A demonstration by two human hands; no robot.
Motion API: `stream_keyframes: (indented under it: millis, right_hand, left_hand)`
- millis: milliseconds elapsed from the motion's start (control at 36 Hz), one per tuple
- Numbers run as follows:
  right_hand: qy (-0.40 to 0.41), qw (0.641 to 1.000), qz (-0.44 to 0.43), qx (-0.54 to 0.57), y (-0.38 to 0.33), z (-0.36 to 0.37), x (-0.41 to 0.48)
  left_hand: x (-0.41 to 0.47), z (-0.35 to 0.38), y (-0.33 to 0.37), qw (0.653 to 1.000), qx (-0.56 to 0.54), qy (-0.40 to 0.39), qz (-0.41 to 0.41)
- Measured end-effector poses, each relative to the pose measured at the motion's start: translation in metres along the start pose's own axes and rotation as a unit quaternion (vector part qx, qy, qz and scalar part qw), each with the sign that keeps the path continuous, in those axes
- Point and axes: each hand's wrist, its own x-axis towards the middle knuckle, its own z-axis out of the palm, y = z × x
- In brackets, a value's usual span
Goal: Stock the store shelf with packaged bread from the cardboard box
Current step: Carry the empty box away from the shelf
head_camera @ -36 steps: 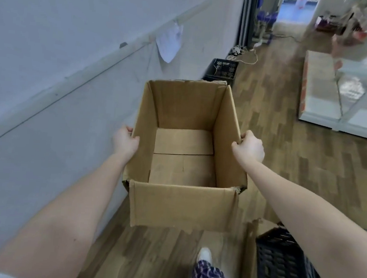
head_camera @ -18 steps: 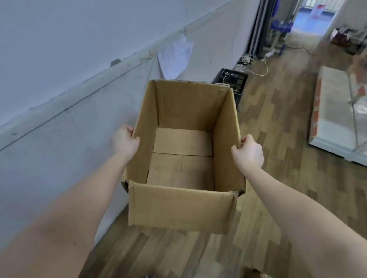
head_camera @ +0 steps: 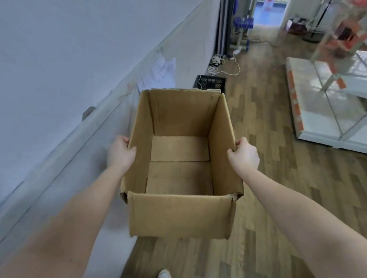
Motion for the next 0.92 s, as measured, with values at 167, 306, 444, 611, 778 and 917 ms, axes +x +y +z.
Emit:
stream_keyframes:
  millis: [167, 306, 444, 611, 778, 917]
  right_hand:
    - [0.016, 0.999, 0.035, -0.006, -0.037, 0.022, 0.037]
    - [0.032, 0.996, 0.079, -0.016, -0.032, 0.040, 0.059]
    - [0.031, 0.994, 0.107, -0.024, -0.034, 0.055, 0.090]
    - [0.021, 0.993, 0.110, -0.023, -0.036, 0.070, 0.157]
    - [0.003, 0.994, 0.110, -0.007, -0.036, 0.091, 0.216]
    - [-0.028, 0.993, 0.112, -0.010, -0.033, 0.095, 0.268]
  left_hand:
    - [0.080, 0.004, 0.008, 0.999, 0.007, -0.017, 0.033]
    - [0.116, 0.026, 0.013, 0.998, 0.000, -0.043, 0.053]
    - [0.162, 0.051, 0.025, 0.995, 0.020, -0.068, 0.065]
    - [0.211, 0.083, 0.049, 0.995, 0.019, -0.066, 0.066]
    - [0.266, 0.113, 0.068, 0.995, 0.052, -0.066, 0.054]
    - [0.304, 0.144, 0.088, 0.995, 0.052, -0.076, 0.029]
